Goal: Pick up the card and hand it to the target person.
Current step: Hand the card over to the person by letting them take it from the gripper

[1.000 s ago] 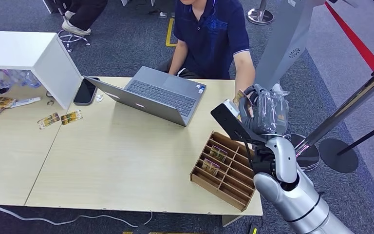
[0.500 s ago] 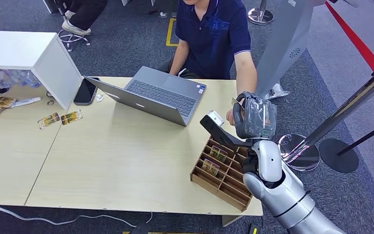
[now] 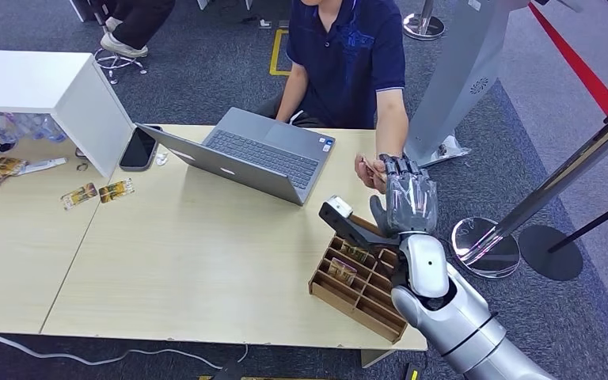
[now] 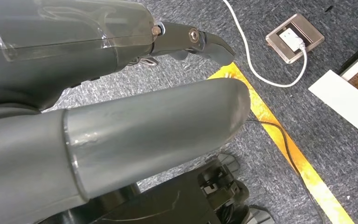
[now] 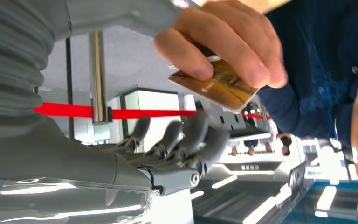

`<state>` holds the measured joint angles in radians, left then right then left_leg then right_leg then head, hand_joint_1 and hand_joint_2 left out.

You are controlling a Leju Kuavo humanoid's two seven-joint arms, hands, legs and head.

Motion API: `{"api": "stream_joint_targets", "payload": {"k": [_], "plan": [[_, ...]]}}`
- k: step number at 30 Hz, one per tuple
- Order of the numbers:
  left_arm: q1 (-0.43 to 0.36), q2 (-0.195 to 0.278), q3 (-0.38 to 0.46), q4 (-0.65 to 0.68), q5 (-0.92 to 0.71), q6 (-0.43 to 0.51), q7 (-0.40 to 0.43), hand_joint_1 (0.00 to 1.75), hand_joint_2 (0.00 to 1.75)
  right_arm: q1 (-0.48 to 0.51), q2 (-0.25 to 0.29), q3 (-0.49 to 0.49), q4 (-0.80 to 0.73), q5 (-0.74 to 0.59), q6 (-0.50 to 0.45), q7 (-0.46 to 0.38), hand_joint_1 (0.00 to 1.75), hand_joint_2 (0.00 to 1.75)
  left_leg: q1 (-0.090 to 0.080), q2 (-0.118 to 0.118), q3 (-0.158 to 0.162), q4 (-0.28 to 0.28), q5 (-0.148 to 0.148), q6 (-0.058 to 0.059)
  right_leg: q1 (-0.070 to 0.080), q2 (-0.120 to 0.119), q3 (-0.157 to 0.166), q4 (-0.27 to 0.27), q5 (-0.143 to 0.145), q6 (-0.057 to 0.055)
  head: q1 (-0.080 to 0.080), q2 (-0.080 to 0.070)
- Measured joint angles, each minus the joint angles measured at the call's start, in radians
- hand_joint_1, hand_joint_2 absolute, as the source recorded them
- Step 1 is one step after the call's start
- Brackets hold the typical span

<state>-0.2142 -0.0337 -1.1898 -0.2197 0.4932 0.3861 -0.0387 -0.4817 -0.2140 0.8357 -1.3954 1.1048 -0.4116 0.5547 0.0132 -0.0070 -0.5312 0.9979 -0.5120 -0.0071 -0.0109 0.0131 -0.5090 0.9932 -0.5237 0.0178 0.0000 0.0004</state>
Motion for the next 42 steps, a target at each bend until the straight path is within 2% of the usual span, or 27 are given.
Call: {"api": "stream_joint_targets", "payload": {"k": [9, 21, 26, 31, 38, 40, 42], "plan": [[0.0, 0.001, 0.0, 0.0, 0.0, 0.0, 0.0, 0.0, 0.0, 0.003, 0.0, 0.008, 0.021, -0.021, 0.033, 0.007, 0.0, 1.75, 0.0, 0.0, 0.0, 0.0, 0.0, 0.0, 0.0, 0.0, 0.0, 0.0, 0.0, 0.0, 0.0, 0.0], [0.0, 0.005, 0.0, 0.0, 0.0, 0.0, -0.001, 0.0, 0.0, 0.014, 0.0, 0.008, 0.026, -0.072, 0.013, 0.007, 0.0, 1.75, 0.0, 0.0, 0.0, 0.0, 0.0, 0.0, 0.0, 0.0, 0.0, 0.0, 0.0, 0.0, 0.0, 0.0], [0.002, 0.006, 0.0, 0.0, 0.004, 0.004, -0.005, 0.0, 0.0, 0.021, 0.002, 0.002, 0.025, -0.121, -0.073, -0.025, 0.0, 1.75, 0.0, 0.0, 0.0, 0.0, 0.0, 0.0, 0.0, 0.0, 0.0, 0.0, 0.0, 0.0, 0.0, 0.0], [0.008, 0.007, 0.0, 0.0, 0.014, 0.013, -0.013, 0.0, 0.0, 0.044, 0.008, -0.009, 0.001, -0.116, -0.169, -0.043, 0.0, 1.75, 0.0, 0.0, 0.0, 0.0, 0.0, 0.0, 0.0, 0.0, 0.0, 0.0, 0.0, 0.0, 0.0, 0.0], [0.022, 0.01, 0.001, 0.0, 0.031, 0.023, -0.028, 0.0, 0.0, 0.106, 0.009, -0.032, -0.078, -0.087, -0.258, -0.06, 0.0, 1.75, 0.0, 0.0, 0.0, 0.0, 0.0, 0.0, 0.0, 0.0, 0.0, 0.0, 0.0, 0.0, 0.0, 0.0], [0.028, 0.011, 0.002, 0.0, 0.037, 0.026, -0.033, 0.0, 0.0, 0.138, 0.009, -0.05, -0.114, -0.089, -0.277, -0.088, 0.0, 1.75, 0.0, 0.0, 0.0, 0.0, 0.0, 0.0, 0.0, 0.0, 0.0, 0.0, 0.0, 0.0, 0.0, 0.0], [0.035, 0.011, 0.002, 0.0, 0.042, 0.029, -0.039, 0.0, 0.0, 0.181, 0.013, -0.079, -0.158, -0.122, -0.283, -0.151, 0.0, 1.75, 0.0, 0.0, 0.0, 0.0, 0.0, 0.0, 0.0, 0.0, 0.0, 0.0, 0.0, 0.0, 0.0, 0.0]]}}
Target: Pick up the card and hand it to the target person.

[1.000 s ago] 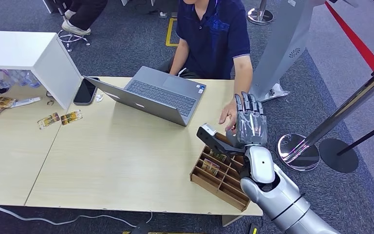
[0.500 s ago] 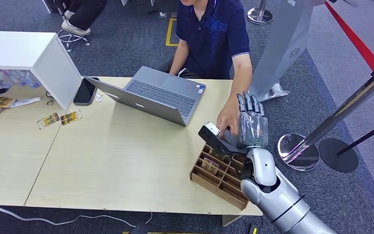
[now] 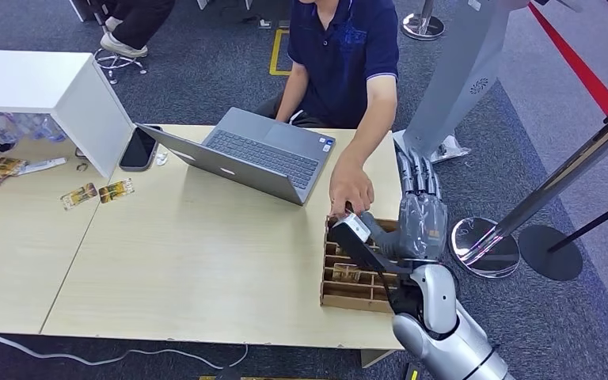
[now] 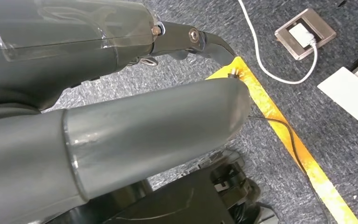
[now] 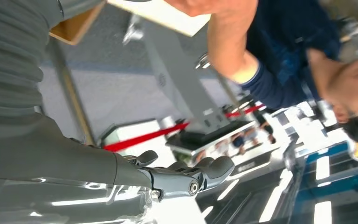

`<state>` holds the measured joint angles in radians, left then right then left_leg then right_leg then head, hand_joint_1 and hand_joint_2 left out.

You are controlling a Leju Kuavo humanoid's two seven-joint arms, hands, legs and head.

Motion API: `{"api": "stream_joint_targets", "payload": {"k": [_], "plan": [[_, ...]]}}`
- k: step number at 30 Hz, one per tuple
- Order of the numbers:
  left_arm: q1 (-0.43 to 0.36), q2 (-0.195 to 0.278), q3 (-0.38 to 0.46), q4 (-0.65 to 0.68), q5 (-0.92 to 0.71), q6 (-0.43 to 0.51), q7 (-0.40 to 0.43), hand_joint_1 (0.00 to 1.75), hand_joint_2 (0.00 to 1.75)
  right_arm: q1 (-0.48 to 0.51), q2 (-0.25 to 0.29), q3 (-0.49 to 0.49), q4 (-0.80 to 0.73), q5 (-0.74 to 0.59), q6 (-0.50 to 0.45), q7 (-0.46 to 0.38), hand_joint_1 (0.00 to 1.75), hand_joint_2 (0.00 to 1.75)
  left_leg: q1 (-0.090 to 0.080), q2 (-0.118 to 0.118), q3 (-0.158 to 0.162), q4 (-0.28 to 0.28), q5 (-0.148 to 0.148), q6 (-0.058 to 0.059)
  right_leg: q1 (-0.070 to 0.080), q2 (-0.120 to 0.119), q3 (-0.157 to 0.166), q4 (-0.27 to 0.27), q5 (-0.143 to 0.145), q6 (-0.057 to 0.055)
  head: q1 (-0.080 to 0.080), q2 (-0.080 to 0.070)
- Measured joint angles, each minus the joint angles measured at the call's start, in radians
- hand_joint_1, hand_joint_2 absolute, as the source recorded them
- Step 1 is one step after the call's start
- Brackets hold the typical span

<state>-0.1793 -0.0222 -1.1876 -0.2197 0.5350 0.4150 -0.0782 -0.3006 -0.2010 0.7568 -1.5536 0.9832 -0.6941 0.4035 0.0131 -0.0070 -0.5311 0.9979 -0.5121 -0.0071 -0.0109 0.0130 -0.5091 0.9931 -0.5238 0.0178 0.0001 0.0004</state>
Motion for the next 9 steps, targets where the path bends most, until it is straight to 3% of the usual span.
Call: {"api": "stream_joint_targets", "payload": {"k": [4, 9], "plan": [[0.013, 0.001, 0.002, 0.0, 0.01, 0.017, -0.009, 0.0, 0.0, 0.087, 0.029, -0.077, -0.09, -0.142, -0.004, -0.148, 0.0, 1.75, 0.0, 0.0, 0.0, 0.0, 0.0, 0.0, 0.0, 0.0, 0.0, 0.0, 0.0, 0.0, 0.0, 0.0], [0.025, -0.003, 0.017, 0.0, 0.02, 0.035, -0.018, 0.0, 0.0, 0.163, 0.057, -0.157, -0.167, -0.346, -0.005, -0.257, 0.0, 1.75, 0.0, 0.0, 0.0, 0.0, 0.0, 0.0, 0.0, 0.0, 0.0, 0.0, 0.0, 0.0, 0.0, 0.0]]}}
